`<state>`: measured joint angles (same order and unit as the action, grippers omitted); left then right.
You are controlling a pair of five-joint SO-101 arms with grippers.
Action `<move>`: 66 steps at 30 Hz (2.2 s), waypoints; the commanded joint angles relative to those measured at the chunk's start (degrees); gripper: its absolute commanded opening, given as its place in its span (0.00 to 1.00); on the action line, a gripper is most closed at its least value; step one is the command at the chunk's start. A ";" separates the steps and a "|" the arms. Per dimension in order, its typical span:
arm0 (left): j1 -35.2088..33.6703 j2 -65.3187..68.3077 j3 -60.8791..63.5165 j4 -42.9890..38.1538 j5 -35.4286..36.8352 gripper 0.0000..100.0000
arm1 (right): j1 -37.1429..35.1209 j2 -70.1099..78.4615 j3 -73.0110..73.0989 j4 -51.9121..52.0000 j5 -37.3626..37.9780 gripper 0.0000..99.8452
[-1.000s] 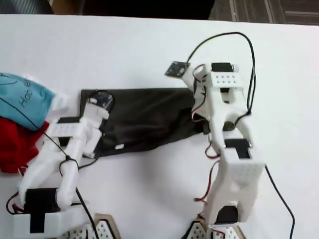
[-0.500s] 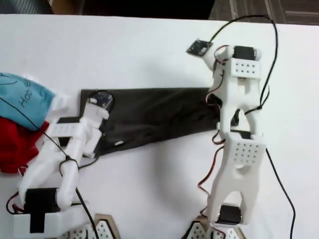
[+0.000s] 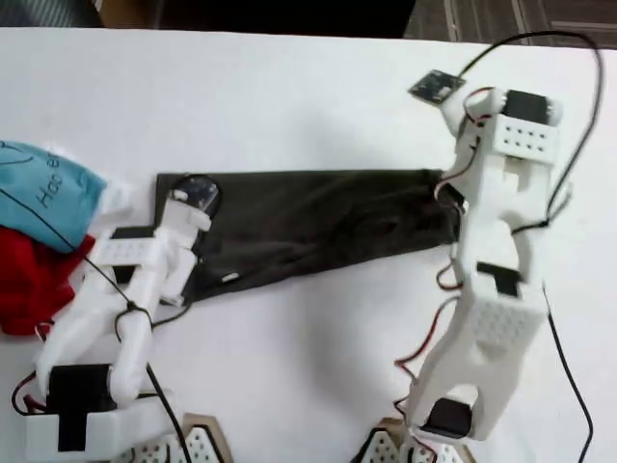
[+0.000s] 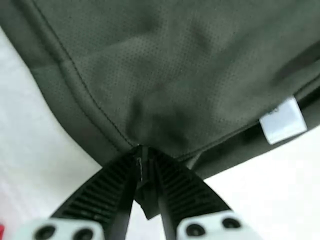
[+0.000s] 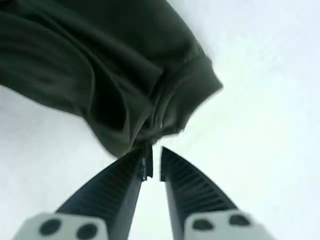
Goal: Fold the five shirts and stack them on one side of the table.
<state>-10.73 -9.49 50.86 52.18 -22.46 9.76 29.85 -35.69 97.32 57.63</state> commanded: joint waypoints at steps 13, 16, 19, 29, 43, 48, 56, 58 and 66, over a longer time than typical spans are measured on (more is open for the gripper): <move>-0.53 0.35 -0.40 -1.05 -0.62 0.03 | -5.67 -13.49 33.05 -15.60 5.80 0.02; -0.53 0.35 -0.40 -1.05 -0.62 0.03 | -5.76 -9.54 27.96 -16.92 4.48 0.02; -0.53 0.35 -0.40 -1.05 -0.62 0.03 | -5.85 -4.44 20.22 -18.77 -1.76 0.02; -0.62 0.35 -0.40 -1.05 -0.53 0.03 | -6.11 10.15 -4.13 -11.65 -17.23 0.02; -0.62 0.35 -0.40 -1.05 -0.62 0.03 | -5.14 10.59 -4.22 0.75 -16.09 0.02; -0.62 0.35 -0.40 -1.05 -0.62 0.03 | -2.42 10.77 4.04 -3.21 -12.84 0.02; -0.53 0.35 -0.40 -1.05 -0.70 0.03 | 5.23 9.98 13.01 -5.41 -8.18 0.02; -0.53 0.35 -0.40 -1.05 -0.70 0.03 | 7.25 8.84 14.51 -3.21 -5.45 0.02; -0.53 0.35 -0.40 -1.05 -0.70 0.03 | 11.12 -3.03 16.70 -1.63 -1.32 0.02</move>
<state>-10.73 -9.41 50.86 52.18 -22.46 20.48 35.03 -18.90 94.86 55.60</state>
